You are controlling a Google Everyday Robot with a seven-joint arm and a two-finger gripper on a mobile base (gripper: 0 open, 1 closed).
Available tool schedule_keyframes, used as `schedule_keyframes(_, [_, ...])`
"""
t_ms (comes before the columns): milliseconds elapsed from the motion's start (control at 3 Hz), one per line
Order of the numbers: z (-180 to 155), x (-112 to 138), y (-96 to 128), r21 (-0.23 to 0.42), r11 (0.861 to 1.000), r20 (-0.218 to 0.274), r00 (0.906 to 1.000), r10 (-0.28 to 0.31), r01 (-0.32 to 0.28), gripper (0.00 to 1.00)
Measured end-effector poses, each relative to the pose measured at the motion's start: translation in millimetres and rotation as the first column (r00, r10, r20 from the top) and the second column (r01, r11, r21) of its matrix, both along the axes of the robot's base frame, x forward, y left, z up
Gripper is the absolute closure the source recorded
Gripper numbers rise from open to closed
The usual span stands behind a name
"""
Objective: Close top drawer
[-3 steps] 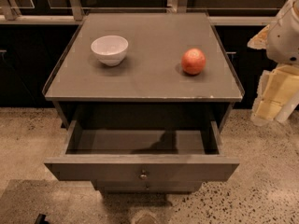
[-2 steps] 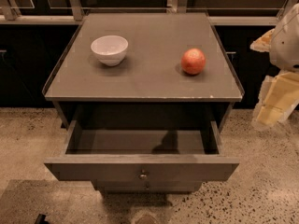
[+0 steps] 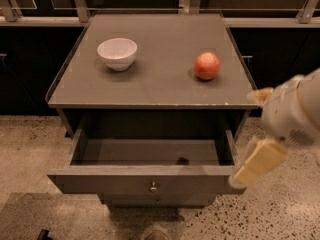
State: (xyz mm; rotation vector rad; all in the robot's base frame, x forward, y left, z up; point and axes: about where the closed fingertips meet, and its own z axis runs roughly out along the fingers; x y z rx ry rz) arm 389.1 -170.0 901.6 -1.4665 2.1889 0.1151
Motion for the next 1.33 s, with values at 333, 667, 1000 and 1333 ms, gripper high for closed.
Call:
schedule_keyframes(333, [-25.6, -0.9, 2.2, 0.015, 1.0, -0.003, 0.9997, -0.026, 0.026, 0.19])
schedule_keyframes(667, [-25.6, -0.9, 2.2, 0.015, 1.0, -0.003, 0.9997, -0.026, 0.026, 0.43])
schedule_keyframes(1000, [-25.7, -0.9, 2.2, 0.015, 1.0, -0.003, 0.9997, -0.026, 0.026, 0.66])
schedule_keyframes(1333, [-30.5, -4.8, 2.6, 0.009, 0.999, 0.021, 0.9991, -0.036, 0.036, 0.89])
